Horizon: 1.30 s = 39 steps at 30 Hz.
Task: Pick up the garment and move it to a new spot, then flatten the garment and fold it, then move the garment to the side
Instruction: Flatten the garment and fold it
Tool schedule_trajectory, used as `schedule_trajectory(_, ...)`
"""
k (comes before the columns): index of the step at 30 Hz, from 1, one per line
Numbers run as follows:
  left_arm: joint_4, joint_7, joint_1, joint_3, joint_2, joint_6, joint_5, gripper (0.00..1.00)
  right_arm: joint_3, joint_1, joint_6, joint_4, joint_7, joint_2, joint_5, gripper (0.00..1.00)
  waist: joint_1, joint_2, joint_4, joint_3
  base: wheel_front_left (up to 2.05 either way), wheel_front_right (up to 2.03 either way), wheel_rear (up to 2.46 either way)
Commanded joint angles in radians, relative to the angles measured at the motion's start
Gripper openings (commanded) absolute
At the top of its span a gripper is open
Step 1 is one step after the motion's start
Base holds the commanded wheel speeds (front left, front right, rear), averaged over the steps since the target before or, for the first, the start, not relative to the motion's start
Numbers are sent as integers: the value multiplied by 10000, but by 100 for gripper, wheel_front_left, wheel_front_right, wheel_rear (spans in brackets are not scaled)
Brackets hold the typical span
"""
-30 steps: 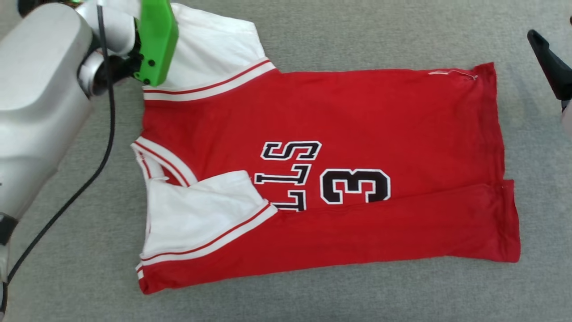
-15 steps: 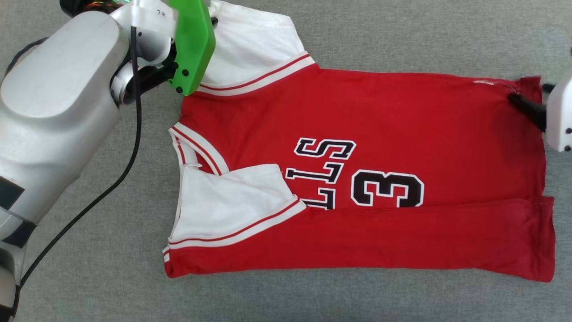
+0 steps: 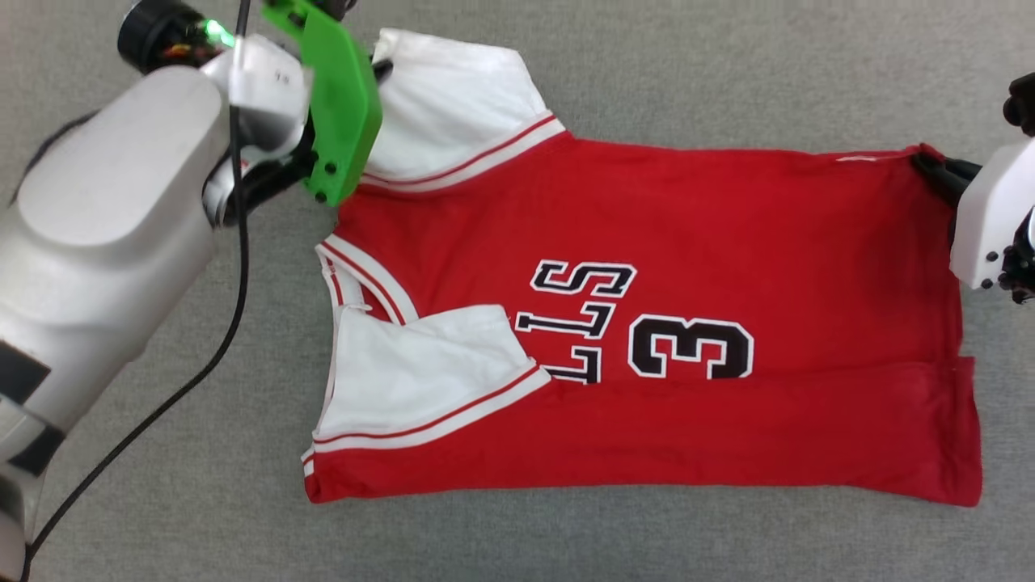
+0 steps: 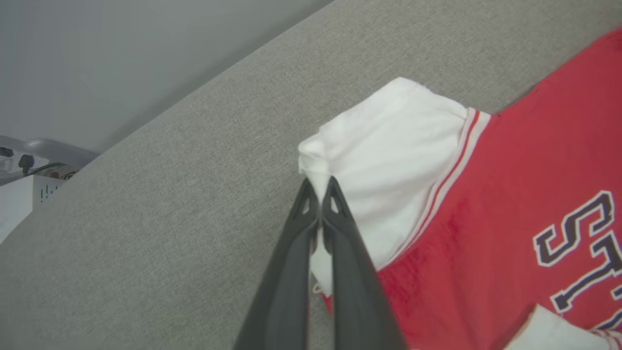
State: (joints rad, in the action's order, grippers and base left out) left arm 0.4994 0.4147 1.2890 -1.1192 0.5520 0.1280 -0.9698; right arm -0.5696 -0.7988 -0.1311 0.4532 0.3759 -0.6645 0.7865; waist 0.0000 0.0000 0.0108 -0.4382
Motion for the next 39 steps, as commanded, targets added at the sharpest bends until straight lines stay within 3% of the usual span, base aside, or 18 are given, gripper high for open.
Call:
schedule_trajectory(1,-87,-165,-379,-71,205,26,-32,0,-28,138,4,9,-343,39,14,0,0,0,-166,672,0,0,0)
schedule_trajectory(9,-1111,-945,-1950,-261,942,-263,-166,0,-190,1412,4,-429,-1589,-184,66,0,0,0,-51,1899,0,0,0)
schedule_trajectory(22,-3294,-1888,-5498,-719,2079,-1701,-983,0,492,4863,4,-1386,-2060,-310,741,0,0,0,208,2908,0,0,0)
schedule_trajectory(26,-3506,-2150,-6516,-968,2270,-2042,-1067,0,776,5774,4,-1629,-1806,-207,843,0,0,0,139,2841,0,0,0)
schedule_trajectory(33,-3161,-2465,-7259,-1102,1907,-2160,-1240,0,952,6396,4,-1541,-1179,-76,830,0,0,0,130,2593,0,0,0)
schedule_trajectory(34,-3070,-2570,-7292,-1086,1860,-2185,-1225,7,981,6419,4,-1532,-1153,-45,849,0,0,0,130,2589,0,0,0)
schedule_trajectory(35,-2962,-2792,-7297,-1049,1817,-2260,-1114,100,1021,6426,4,-1539,-1139,-10,857,10,0,0,123,2592,0,0,0)
schedule_trajectory(36,-2868,-3047,-7342,-953,1759,-2348,-1102,100,1065,6422,4,-1594,-1129,10,878,71,0,0,118,2606,0,0,0)
schedule_trajectory(37,-2826,-3274,-7379,-868,1719,-2398,-1094,100,1078,6431,4,-1681,-1079,22,953,100,0,0,107,2639,0,0,0)
schedule_trajectory(39,-2785,-3882,-7465,-649,1665,-2642,-997,100,1237,6469,4,-1923,-961,24,1326,100,0,0,83,2742,0,0,0)
